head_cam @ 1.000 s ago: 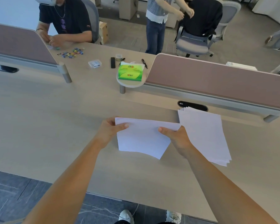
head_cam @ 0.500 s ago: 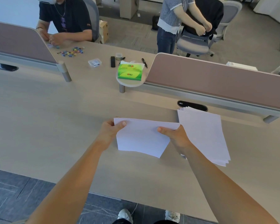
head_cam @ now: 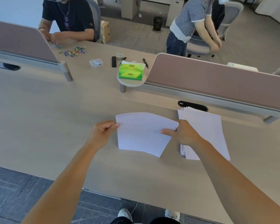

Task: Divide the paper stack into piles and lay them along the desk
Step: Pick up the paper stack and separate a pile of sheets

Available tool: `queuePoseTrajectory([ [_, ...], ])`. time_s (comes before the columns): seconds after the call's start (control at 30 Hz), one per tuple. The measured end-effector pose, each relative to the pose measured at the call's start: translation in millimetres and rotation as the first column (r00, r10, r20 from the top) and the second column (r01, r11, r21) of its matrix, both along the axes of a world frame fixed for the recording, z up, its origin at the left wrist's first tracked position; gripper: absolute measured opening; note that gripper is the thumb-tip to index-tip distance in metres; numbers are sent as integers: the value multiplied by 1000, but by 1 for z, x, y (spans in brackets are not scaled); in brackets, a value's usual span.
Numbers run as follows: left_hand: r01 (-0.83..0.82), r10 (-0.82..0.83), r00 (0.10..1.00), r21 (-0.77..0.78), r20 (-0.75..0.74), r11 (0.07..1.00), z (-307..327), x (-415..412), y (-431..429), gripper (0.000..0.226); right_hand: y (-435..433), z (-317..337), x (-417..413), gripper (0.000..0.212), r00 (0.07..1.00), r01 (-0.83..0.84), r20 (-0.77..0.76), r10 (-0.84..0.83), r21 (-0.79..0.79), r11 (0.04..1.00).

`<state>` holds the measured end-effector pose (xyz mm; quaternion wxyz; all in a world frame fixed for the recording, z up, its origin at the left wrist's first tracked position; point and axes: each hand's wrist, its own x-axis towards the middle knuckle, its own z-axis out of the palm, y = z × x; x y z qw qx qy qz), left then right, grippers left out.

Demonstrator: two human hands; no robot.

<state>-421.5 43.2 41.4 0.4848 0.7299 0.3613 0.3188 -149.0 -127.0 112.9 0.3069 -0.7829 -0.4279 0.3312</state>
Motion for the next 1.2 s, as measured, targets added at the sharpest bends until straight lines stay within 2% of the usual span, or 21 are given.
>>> queuePoseTrajectory([
  [0.1, 0, 0, 1000, 10, -9, 1000, 3, 4, -2, 22, -1, 8, -6, 32, 1000, 6, 21, -6, -9, 1000],
  [0.27, -96, 96, 995, -21, 13, 995, -4, 3, -3, 40, -8, 13, -12, 41, 996, 30, 91, -26, -42, 999],
  [0.43, -166, 166, 984, -15, 67, 986, 23, 3, -13, 54, -7, 34, -9, 44, 997, -5, 73, 7, -16, 1000],
  [0.53, -174, 177, 982, -48, 60, 984, 56, 7, -19, 21, 3, 51, 3, 49, 998, -57, 27, 56, 29, 998],
  [0.6, -168, 170, 984, -31, 46, 985, 75, 9, -26, 14, 11, 60, 12, 48, 996, -87, 4, 87, 61, 994],
  [0.67, -158, 159, 987, -13, 18, 987, 89, 9, -33, 24, 18, 72, 18, 45, 991, -127, -28, 130, 89, 988],
  [0.73, -168, 168, 986, -5, -25, 986, 105, 7, -41, 37, 25, 83, 20, 51, 980, -187, -45, 193, 115, 976],
  [0.83, -351, 358, 930, 90, -80, 932, 122, 3, -51, 45, 41, 97, 15, 35, 954, -286, -47, 297, 164, 944],
  [0.93, -518, 529, 847, 155, -43, 841, 133, -9, -59, 49, 54, 112, -3, 6, 883, -366, -189, 430, 298, 882],
  [1.07, -634, 645, 763, 146, -49, 760, 150, -38, -58, 50, 69, 119, -39, 9, 847, -306, -279, 452, 438, 845],
  [1.2, -726, 729, 684, 68, -27, 684, 159, -72, -54, 51, 77, 91, -85, 21, 795, -292, -420, 437, 368, 883],
])
